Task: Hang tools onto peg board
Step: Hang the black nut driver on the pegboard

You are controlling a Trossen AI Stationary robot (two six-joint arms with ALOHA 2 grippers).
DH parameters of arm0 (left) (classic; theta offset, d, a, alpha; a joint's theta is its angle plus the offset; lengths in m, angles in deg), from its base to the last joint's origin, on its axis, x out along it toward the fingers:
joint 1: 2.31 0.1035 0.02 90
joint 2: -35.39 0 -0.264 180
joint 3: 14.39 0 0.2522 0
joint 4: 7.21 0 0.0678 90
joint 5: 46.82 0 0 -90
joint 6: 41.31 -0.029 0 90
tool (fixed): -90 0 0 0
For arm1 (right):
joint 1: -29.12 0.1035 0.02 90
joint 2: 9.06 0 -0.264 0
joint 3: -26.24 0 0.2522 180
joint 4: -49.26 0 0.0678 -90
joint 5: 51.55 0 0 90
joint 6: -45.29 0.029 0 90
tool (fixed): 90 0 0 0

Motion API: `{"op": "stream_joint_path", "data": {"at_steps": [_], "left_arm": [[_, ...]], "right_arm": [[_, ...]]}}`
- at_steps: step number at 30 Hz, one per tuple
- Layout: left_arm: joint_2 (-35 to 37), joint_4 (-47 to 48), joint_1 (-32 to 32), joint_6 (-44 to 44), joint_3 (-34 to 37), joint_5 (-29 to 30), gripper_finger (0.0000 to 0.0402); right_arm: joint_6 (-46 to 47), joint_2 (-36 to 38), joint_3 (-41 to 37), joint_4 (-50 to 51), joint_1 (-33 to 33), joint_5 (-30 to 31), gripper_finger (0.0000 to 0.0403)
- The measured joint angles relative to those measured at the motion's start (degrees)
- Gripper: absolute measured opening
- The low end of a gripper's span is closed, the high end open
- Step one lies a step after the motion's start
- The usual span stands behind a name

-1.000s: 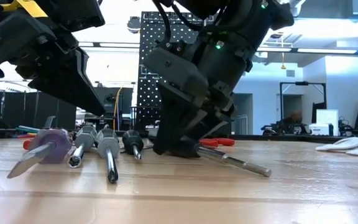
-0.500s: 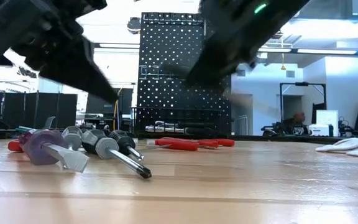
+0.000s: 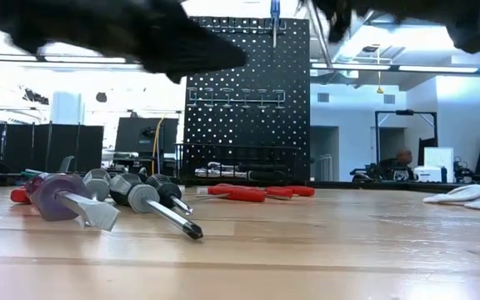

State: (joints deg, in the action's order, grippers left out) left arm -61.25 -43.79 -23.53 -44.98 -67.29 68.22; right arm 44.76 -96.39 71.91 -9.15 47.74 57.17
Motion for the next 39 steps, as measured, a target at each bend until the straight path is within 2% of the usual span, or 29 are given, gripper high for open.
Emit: {"op": "stream_joint_path", "data": {"at_steps": [5,10,13,21,32,39], "left_arm": [[0.0,-0.07,7.37,-2.72,-3.9,-6.8,0.0096],[0.0,-0.25,11.13,-2.56,-8.05,-19.55,0.0176],[0.0,-0.2,11.21,-2.94,-9.56,-20.18,0.0198],[0.0,-0.07,11.22,-2.51,-11.23,-20.31,0.0203],[0.0,1.29,11.17,1.44,-13.41,-20.75,0.0202],[0.0,0.84,11.17,1.35,-13.41,-20.75,0.0146]], "right_arm": [[-2.91,0.29,1.89,-0.06,-0.24,-3.87,0.0109],[-6.84,1.07,2.99,-1.45,-0.28,-4.07,0.0109],[-9.15,1.1,3.73,-1.89,-0.47,-4.25,0.0109],[-14.2,1.14,6.21,-1.4,-1.21,-4.39,0.0109],[-13.05,1.12,6.35,-0.01,-1.99,-4.39,0.0109],[-13.08,1.12,6.37,-0.19,-1.8,-4.36,0.0109]]}}
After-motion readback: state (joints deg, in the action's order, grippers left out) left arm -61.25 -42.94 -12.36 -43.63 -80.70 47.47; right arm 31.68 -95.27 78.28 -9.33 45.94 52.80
